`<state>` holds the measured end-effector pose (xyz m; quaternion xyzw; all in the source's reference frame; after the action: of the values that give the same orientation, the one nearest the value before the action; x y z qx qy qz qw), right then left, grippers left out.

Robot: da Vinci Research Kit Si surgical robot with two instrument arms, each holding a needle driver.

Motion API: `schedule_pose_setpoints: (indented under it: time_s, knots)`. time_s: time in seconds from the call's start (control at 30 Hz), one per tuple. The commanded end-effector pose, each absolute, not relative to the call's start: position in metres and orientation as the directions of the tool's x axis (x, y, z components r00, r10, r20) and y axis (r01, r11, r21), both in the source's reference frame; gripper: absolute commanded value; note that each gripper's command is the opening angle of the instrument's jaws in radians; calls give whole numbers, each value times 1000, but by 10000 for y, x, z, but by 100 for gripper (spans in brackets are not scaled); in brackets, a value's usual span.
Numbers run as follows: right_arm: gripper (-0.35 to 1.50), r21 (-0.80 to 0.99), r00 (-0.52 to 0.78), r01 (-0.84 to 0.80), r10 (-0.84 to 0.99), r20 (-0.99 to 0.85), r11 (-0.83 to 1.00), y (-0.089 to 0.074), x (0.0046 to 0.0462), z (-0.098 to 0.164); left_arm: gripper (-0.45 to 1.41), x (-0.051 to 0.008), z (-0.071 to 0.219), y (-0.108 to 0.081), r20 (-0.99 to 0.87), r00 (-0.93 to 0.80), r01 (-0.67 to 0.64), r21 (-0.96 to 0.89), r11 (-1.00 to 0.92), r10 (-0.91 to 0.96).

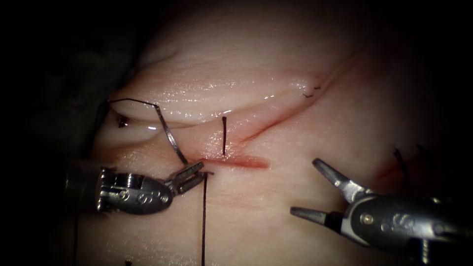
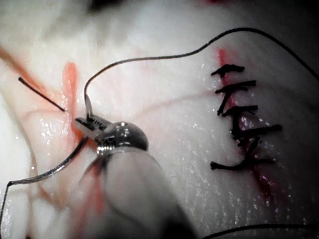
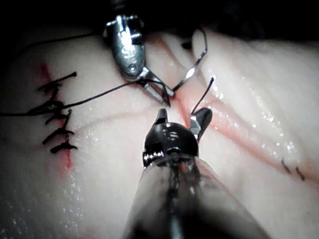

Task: Wound Closure

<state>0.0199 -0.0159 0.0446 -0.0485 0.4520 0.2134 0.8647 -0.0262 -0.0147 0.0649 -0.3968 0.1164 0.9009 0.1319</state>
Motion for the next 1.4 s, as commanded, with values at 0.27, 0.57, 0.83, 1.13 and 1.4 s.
schedule_pose_setpoints:
  time_s: [0.27, 0.57, 0.83, 1.13, 1.4]
  knots:
    - [121, 357, 248, -539, 549, -798, 763, -130, 237, 517, -45, -237, 611, -151, -748, -643, -330, 73, -941, 168]
    - [83, 577, 71, -538, 715, -695, 614, -128, 267, 562, -45, -216, 605, -150, -733, -656, -329, 61, -942, 182]
    - [89, 613, 53, -553, 758, -650, 564, -122, 279, 595, -45, -215, 639, -161, -599, -790, -228, 90, -970, 130]
    - [-35, 681, -9, -563, 820, -573, 469, -123, 296, 611, -45, -215, 633, -162, -571, -815, -197, 114, -974, 98]
    - [-35, 685, -35, -590, 835, -550, 427, -113, 289, 587, -45, -215, 633, -162, -552, -829, -188, 126, -974, 89]
